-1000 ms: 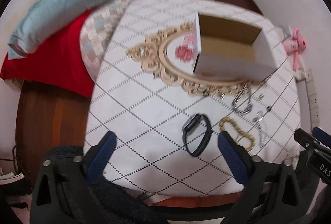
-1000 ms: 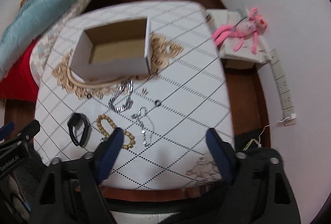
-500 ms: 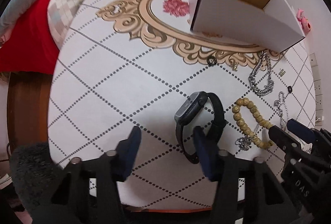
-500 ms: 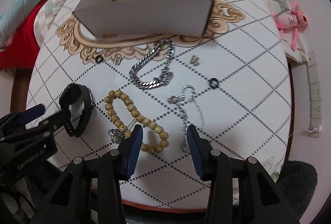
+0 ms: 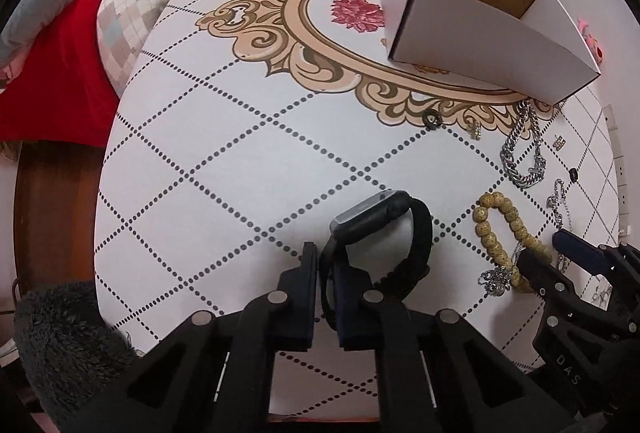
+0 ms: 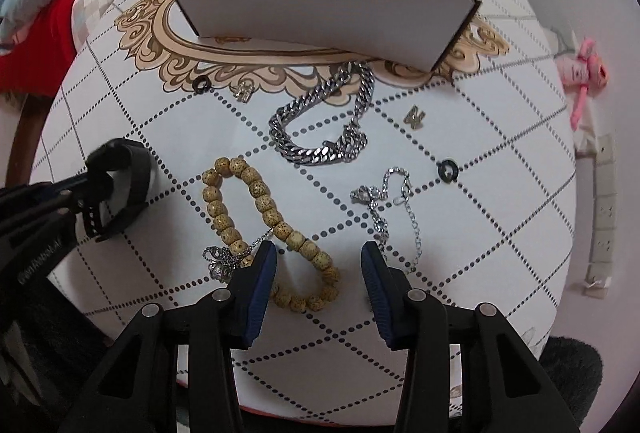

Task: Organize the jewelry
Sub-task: 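Grasp the black watch band with the left tool while the right tool grasps the wooden bead bracelet, then carry the watch band with the left tool into the box while the right tool drops the bead bracelet in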

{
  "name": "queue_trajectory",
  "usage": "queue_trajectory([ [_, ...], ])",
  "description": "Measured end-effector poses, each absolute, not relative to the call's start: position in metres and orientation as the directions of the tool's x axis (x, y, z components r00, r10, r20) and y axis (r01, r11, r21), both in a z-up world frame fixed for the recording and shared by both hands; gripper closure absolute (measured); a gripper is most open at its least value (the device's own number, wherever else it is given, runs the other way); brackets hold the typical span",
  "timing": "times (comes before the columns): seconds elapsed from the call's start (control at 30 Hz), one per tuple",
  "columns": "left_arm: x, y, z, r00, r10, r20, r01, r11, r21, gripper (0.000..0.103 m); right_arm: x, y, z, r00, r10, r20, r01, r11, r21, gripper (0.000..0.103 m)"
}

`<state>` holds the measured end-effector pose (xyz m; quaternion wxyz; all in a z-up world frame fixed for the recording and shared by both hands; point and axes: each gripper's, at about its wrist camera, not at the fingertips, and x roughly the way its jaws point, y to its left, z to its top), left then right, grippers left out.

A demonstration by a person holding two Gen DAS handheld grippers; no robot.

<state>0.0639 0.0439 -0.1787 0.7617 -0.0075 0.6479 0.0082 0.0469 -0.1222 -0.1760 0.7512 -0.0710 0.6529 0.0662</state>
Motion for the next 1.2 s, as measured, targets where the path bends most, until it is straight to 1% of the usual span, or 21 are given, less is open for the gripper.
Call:
queue_trajectory([
  [0.07, 0.063, 0.045, -0.179, 0.164, 0.002, -0.987, -0.023, 1.000, -0.002, 0.098, 0.046, -0.119, -0.177, 0.148, 0.012, -0.989, -0.197, 0.980, -0.018, 0.060],
  [0.17, 0.063, 0.047, -0.182, 0.168, 0.000, -0.986, -0.022, 1.000, -0.004, 0.098, 0.041, -0.112, -0.179, 0.166, 0.020, -0.986, -0.214, 0.977, -0.016, 0.068],
  [0.2, 0.063, 0.047, -0.182, 0.169, -0.001, -0.986, -0.023, 1.000, -0.004, 0.098, 0.039, -0.110, -0.179, 0.172, 0.022, -0.985, -0.221, 0.975, -0.017, 0.074],
  [0.23, 0.063, 0.047, -0.182, 0.169, -0.001, -0.986, -0.023, 1.000, -0.005, 0.098, 0.037, -0.108, -0.179, 0.180, 0.021, -0.983, -0.229, 0.973, -0.021, 0.084],
  [0.27, 0.063, 0.047, -0.182, 0.170, -0.001, -0.985, -0.023, 1.000, -0.005, 0.099, 0.034, -0.096, -0.182, 0.188, 0.018, -0.982, -0.230, 0.973, -0.026, 0.087],
  [0.3, 0.062, 0.048, -0.182, 0.171, -0.001, -0.985, -0.024, 1.000, -0.005, 0.099, 0.032, -0.094, -0.182, 0.193, 0.021, -0.981, -0.227, 0.974, -0.023, 0.093],
  [0.33, 0.062, 0.049, -0.182, 0.172, -0.002, -0.985, -0.024, 1.000, -0.006, 0.099, 0.030, -0.090, -0.181, 0.197, 0.027, -0.980, -0.219, 0.976, -0.017, 0.093],
  [0.47, 0.061, 0.044, -0.174, 0.182, -0.001, -0.983, -0.024, 1.000, -0.006, 0.100, 0.018, -0.103, -0.172, 0.192, 0.113, -0.975, -0.149, 0.985, 0.085, 0.094],
  [0.6, 0.062, 0.042, -0.159, 0.207, -0.017, -0.978, -0.025, 0.999, -0.022, 0.100, 0.015, -0.117, -0.154, 0.228, 0.175, -0.958, -0.090, 0.983, 0.158, 0.094],
  [0.77, 0.067, 0.032, -0.131, 0.256, -0.049, -0.965, -0.012, 0.998, -0.054, 0.100, 0.026, -0.134, -0.114, 0.300, 0.222, -0.928, -0.063, 0.975, 0.213, 0.094],
  [0.87, 0.073, 0.021, -0.113, 0.291, -0.068, -0.954, 0.003, 0.998, -0.070, 0.100, 0.055, -0.151, -0.091, 0.341, 0.246, -0.908, -0.058, 0.969, 0.241, 0.094],
  [0.97, 0.081, 0.014, -0.098, 0.318, -0.090, -0.944, 0.019, 0.996, -0.089, 0.100, 0.062, -0.165, -0.064, 0.382, 0.266, -0.885, -0.056, 0.963, 0.265, 0.094],
  [1.2, 0.117, -0.003, -0.057, 0.391, -0.152, -0.908, 0.053, 0.988, -0.142, 0.100, 0.093, -0.191, -0.007, 0.469, 0.315, -0.825, -0.055, 0.943, 0.329, 0.094],
])
